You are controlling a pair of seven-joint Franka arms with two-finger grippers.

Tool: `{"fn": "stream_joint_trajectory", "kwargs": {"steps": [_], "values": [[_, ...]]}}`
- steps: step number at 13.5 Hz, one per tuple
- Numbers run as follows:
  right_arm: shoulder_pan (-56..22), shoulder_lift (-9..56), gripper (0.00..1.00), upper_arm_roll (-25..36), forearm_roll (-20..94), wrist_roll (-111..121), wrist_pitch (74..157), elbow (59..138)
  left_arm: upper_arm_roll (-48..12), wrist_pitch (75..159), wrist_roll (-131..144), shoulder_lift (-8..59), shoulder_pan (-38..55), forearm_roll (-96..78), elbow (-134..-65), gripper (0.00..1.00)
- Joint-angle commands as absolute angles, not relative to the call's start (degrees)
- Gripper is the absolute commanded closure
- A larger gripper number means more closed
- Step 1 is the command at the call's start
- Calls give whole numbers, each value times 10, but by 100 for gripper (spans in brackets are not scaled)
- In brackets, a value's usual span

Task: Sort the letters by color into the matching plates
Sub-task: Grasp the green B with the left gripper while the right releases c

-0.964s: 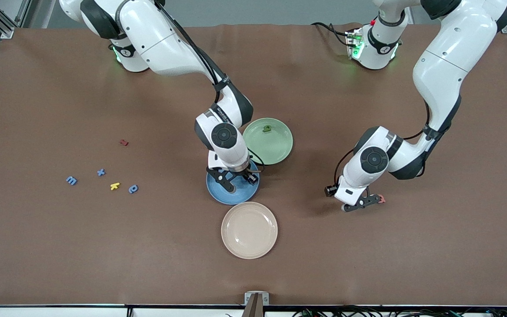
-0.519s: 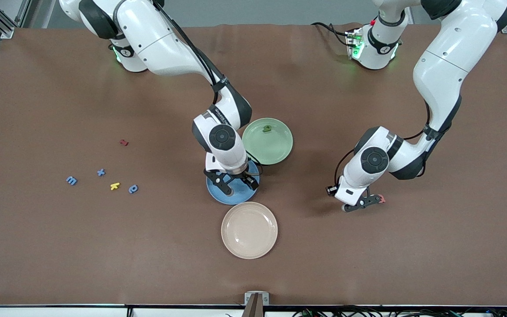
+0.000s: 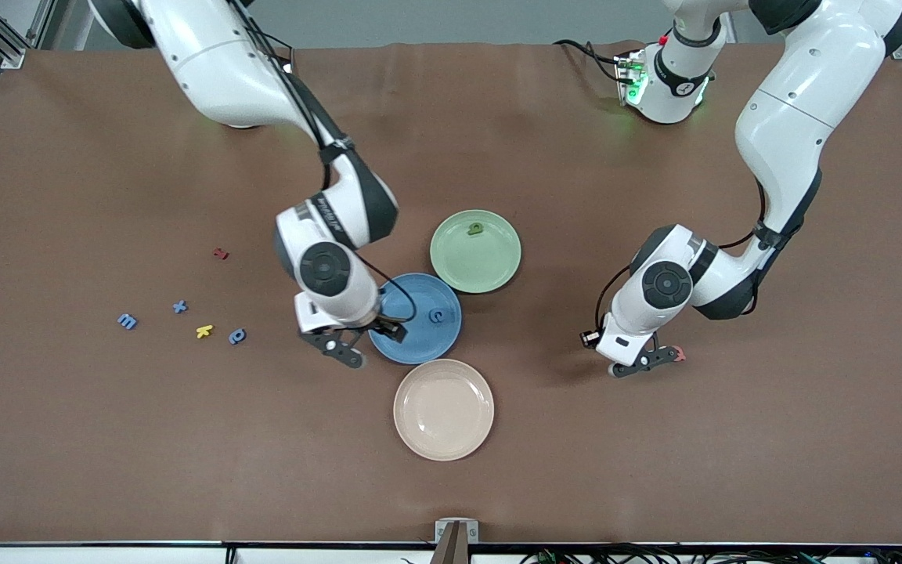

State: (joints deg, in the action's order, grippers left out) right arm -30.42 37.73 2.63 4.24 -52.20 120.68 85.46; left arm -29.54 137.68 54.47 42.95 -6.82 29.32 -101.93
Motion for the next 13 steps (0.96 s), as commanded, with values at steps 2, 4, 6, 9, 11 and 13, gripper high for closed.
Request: {"fn": "stream_joint_trajectory", "kwargs": {"steps": [2,4,6,9,11,13], "values": [[-221,275,0,17,35,-360,1218,983,-300,1373,556,428,-64,304,-1024,79],[-181,253,0,18,33,-295,1240,1023,-319,1345,569,423,-63,302,-1026,79],[-141,249,0,18,28,-238,1278,1055,-353,1305,591,416,-65,301,-1023,79],[-100,250,0,19,25,-168,1370,1115,-408,1259,641,416,-64,301,-1023,79],[-77,255,1,19,25,-130,1407,1129,-442,1238,684,416,-47,301,-1021,79],[-67,266,2,19,19,-113,1421,1129,-445,1238,723,416,-6,301,-1020,79]]}}
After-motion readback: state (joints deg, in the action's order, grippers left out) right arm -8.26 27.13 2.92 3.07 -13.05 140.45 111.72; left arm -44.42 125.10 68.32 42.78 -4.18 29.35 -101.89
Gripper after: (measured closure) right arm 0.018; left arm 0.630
